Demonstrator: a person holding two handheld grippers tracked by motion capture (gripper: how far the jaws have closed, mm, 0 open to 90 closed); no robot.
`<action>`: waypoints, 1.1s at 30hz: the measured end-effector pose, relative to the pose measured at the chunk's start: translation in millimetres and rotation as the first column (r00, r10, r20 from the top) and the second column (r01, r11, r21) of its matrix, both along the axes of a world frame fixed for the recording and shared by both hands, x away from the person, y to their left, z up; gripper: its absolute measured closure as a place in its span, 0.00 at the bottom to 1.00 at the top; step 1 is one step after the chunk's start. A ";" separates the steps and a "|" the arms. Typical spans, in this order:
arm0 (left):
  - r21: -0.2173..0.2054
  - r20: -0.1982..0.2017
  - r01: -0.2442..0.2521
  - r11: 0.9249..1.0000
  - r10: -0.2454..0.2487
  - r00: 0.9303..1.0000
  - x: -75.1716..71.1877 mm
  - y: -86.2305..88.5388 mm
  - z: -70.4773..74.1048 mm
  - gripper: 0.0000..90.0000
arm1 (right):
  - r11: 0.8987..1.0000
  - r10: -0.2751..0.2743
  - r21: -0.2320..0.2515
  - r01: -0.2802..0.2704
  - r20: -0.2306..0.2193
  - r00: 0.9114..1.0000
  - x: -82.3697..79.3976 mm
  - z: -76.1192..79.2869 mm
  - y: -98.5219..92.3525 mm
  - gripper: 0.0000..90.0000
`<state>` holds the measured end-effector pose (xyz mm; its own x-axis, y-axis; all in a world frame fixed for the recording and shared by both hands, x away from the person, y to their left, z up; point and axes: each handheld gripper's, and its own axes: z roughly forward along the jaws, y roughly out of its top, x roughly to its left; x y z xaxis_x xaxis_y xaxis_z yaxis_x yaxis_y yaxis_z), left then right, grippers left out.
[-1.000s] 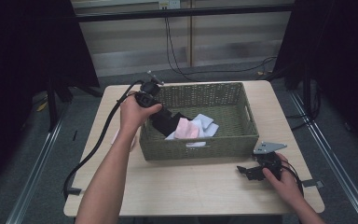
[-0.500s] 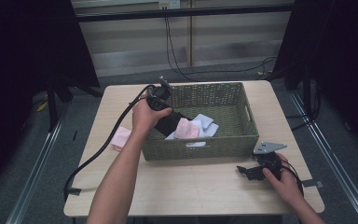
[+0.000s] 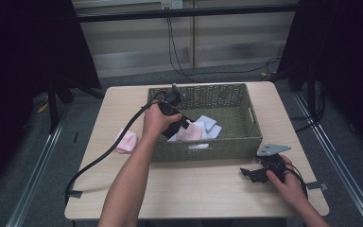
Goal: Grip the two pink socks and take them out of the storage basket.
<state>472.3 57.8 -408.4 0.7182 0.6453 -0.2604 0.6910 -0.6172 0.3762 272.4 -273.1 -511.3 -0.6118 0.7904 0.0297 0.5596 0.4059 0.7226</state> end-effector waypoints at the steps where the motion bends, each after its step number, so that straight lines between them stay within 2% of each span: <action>1: 0.004 -0.003 0.001 1.000 -0.001 1.000 0.8 -0.9 -2.2 0.46 | 1.000 0.000 0.000 0.000 0.000 1.000 0.0 0.0 0.0 0.15; 13: 0.008 -0.025 -0.001 1.000 0.001 1.000 7.8 -8.4 -22.2 0.42 | 1.000 0.004 0.000 -0.004 0.004 1.000 0.3 -0.2 -0.2 0.15; 16: -0.007 -0.026 -0.004 1.000 0.004 1.000 7.3 -10.4 -25.1 0.41 | 1.000 0.004 -0.001 -0.004 0.004 1.000 0.3 -0.2 -0.2 0.15; 18: 0.003 -0.026 0.005 1.000 -0.005 1.000 7.7 -11.3 -27.8 0.42 | 1.000 0.001 -0.001 -0.001 0.002 1.000 0.1 -0.1 -0.1 0.15; 21: 0.019 -0.041 0.014 1.000 -0.013 0.999 7.8 -13.1 -33.2 0.48 | 1.000 0.002 -0.001 -0.002 0.002 1.000 0.1 -0.1 -0.1 0.15; 25: 0.016 -0.030 0.016 1.000 -0.015 0.999 6.9 -16.0 -35.0 0.63 | 1.000 0.001 -0.001 -0.001 0.001 1.000 0.1 -0.1 -0.1 0.15; 28: 0.021 -0.032 0.019 1.000 -0.019 0.999 6.2 -15.7 -32.2 0.79 | 1.000 0.000 0.000 0.000 -0.002 1.000 -0.1 0.0 0.0 0.15; 33: 0.032 -0.024 0.017 0.999 -0.016 1.000 4.5 -11.3 -19.9 0.88 | 1.000 0.000 0.000 0.000 -0.001 1.000 -0.1 0.0 0.0 0.15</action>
<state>476.8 46.5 -428.2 0.7229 0.6415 -0.2565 0.6888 -0.6403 0.3400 272.3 -273.2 -511.3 -0.6117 0.7905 0.0303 0.5605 0.4061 0.7218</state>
